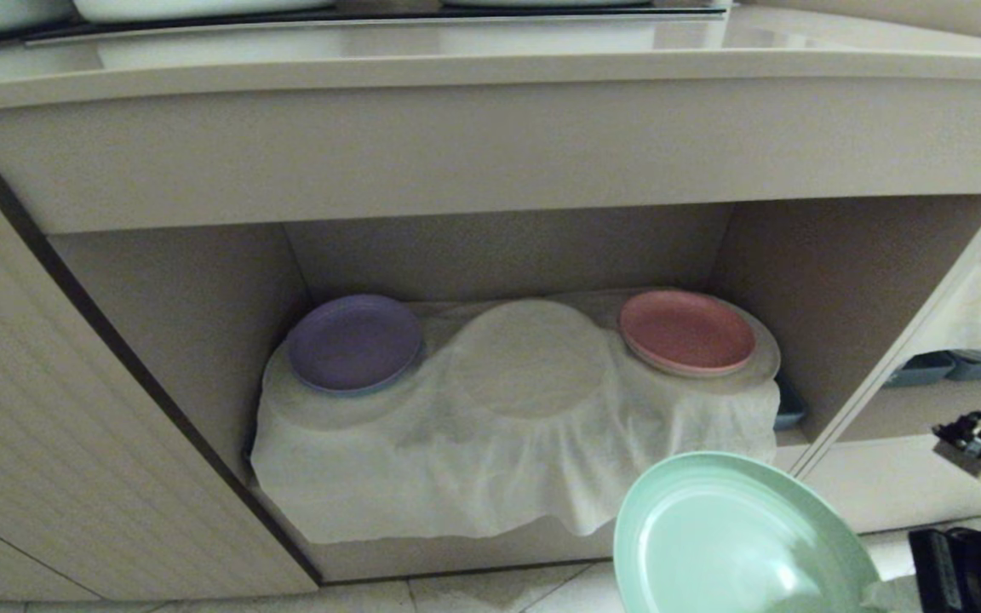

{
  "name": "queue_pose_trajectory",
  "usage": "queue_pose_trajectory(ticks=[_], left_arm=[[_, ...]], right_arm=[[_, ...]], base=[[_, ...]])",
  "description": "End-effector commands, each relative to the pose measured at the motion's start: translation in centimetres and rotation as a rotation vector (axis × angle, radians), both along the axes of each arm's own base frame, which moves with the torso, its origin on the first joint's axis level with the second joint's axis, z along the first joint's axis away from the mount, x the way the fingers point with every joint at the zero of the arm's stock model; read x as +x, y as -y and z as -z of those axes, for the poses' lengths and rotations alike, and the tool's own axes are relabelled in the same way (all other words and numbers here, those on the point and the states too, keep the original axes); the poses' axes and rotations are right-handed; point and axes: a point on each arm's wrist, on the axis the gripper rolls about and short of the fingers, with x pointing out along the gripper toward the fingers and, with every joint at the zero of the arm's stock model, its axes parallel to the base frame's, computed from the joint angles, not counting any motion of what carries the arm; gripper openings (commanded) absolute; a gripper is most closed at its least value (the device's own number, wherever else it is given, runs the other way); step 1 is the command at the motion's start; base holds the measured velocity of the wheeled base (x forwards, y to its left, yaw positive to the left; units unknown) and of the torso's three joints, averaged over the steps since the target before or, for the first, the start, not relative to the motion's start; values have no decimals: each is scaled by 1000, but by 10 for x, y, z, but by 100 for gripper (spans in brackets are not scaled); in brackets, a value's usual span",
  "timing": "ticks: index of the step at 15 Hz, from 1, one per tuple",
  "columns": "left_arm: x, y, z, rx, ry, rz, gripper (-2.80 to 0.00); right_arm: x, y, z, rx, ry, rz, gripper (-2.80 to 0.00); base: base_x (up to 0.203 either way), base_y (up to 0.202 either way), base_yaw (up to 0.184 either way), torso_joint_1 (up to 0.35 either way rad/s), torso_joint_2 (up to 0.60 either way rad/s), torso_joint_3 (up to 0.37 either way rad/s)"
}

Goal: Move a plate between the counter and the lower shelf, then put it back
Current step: Put the plate in the cupboard

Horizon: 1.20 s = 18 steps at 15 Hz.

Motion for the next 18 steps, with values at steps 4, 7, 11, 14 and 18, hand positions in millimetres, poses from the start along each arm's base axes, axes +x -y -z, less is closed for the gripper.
queue_pose_trajectory(ticks=[4, 7, 11, 14, 18], left_arm=[[0, 0, 0, 0, 0, 0, -280], [0, 0, 0, 0, 0, 0, -280], [0, 0, 0, 0, 0, 0, -280], [0, 0, 0, 0, 0, 0, -280], [0, 0, 0, 0, 0, 0, -280]], right_arm=[[53, -20, 7, 51, -59, -30, -280], [83, -32, 12, 74, -69, -42, -280], [119, -45, 17, 101, -57, -24, -280], [140, -53, 21, 105, -61, -15, -280], [171, -63, 26, 137, -41, 28, -280]], base=[[0, 0, 0, 0, 0, 0], [0, 0, 0, 0, 0, 0], [0, 0, 0, 0, 0, 0], [0, 0, 0, 0, 0, 0], [0, 0, 0, 0, 0, 0]])
